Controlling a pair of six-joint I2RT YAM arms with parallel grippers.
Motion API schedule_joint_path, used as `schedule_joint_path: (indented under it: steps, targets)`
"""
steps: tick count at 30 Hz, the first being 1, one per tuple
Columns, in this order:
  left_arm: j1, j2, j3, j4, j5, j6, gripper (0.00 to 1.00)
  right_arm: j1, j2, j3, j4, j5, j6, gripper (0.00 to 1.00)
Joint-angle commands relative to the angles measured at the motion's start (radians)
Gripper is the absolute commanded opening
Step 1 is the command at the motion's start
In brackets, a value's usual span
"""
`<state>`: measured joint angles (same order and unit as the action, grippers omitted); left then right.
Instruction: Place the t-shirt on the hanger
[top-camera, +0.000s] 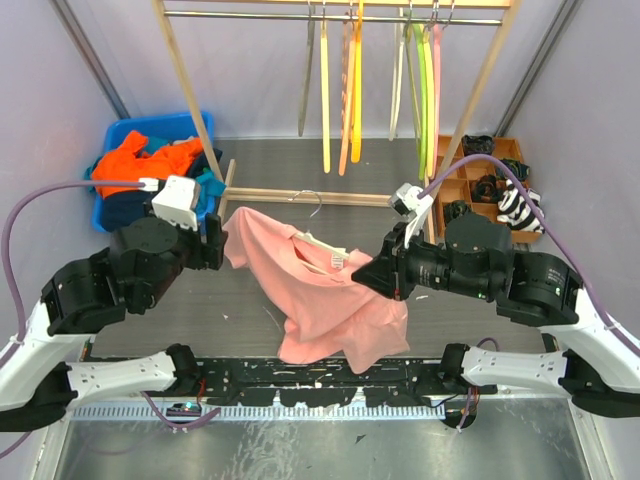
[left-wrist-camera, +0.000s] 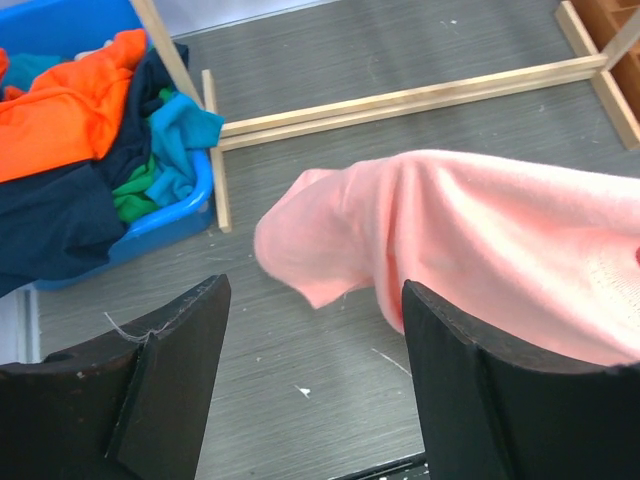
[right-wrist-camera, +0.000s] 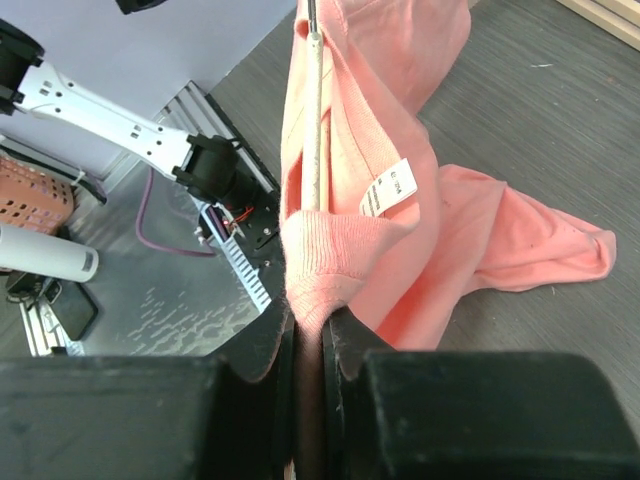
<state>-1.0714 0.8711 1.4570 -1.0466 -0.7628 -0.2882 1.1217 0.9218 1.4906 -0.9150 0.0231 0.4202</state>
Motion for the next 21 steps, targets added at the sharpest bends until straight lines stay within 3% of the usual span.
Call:
schedule_joint_path:
  steps: [1,14,18,21]
  targets:
    - [0.0,0.0,0.027,0.063,0.093,0.006,0.77,0.0,-0.043,0.043,0.13,-0.053,0.001,0.01]
    - [0.002,0.079,0.041,0.103,0.157,-0.012,0.72,0.001,-0.053,0.025,0.16,-0.078,0.02,0.01]
    - [0.014,0.117,0.053,0.108,0.158,-0.017,0.54,0.001,-0.055,0.018,0.163,-0.077,0.021,0.01]
    - [0.026,0.136,0.071,0.103,0.157,-0.021,0.24,0.001,-0.06,0.008,0.167,-0.075,0.022,0.01]
